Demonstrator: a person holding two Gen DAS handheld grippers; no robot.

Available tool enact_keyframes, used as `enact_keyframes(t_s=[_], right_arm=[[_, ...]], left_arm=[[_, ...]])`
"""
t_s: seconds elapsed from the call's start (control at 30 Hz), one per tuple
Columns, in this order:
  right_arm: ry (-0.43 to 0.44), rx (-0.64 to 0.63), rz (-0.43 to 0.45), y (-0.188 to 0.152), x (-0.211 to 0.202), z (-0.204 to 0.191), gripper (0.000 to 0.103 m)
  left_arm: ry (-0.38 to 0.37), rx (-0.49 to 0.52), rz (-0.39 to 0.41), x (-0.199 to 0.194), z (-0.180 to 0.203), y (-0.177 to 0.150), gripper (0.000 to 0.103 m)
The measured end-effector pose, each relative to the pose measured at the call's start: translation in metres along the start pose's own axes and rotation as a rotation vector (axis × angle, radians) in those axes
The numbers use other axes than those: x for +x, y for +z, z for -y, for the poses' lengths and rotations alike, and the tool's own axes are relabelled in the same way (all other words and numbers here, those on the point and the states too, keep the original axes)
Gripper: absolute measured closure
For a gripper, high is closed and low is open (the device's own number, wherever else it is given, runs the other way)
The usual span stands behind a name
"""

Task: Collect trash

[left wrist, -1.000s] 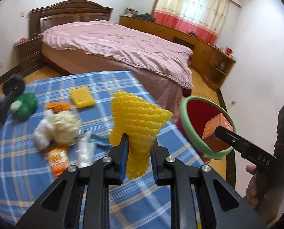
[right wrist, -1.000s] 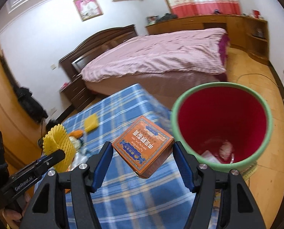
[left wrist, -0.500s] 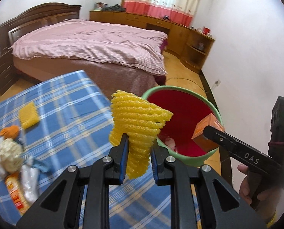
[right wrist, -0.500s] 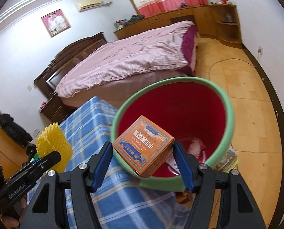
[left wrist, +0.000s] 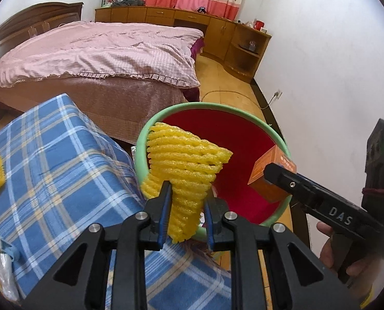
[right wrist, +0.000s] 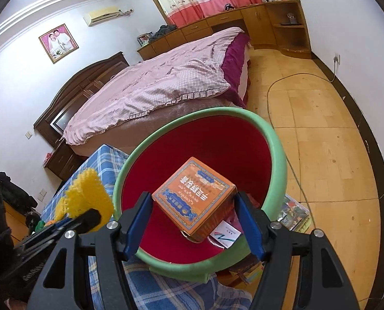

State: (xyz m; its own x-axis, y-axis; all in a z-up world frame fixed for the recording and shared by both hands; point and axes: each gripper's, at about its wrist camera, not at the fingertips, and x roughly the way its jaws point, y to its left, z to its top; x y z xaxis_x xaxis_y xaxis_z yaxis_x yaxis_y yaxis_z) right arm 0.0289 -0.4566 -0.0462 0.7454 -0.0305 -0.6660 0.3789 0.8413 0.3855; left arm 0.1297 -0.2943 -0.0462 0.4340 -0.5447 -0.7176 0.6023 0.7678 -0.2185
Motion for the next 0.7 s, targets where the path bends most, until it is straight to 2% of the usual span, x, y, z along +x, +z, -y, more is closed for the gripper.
enact_keyframes(t_s=[0.07,0.13,0.2,0.47,0.7], right_arm=[[0.002,0.0,0.005,0.001,0.001,0.001,0.034],[0.01,0.008,0.011,0.001,0.0,0.002,0.03],[0.019,0.015,0.015,0.003,0.002,0.003,0.027],[0.031,0.023,0.022,0.003,0.0,0.001,0.027],[0.034,0.023,0.036,0.003,-0.007,-0.001,0.026]], left_arm=[[0.007,0.007,-0.001,0.004,0.0,0.0,0.074],[0.024,0.015,0.011,0.006,0.002,0.001,0.057],[0.031,0.013,0.025,0.005,0.002,0.001,0.051],[0.013,0.005,0.037,0.001,0.001,0.003,0.051],[0.037,0.009,0.035,-0.005,0.001,0.002,0.051]])
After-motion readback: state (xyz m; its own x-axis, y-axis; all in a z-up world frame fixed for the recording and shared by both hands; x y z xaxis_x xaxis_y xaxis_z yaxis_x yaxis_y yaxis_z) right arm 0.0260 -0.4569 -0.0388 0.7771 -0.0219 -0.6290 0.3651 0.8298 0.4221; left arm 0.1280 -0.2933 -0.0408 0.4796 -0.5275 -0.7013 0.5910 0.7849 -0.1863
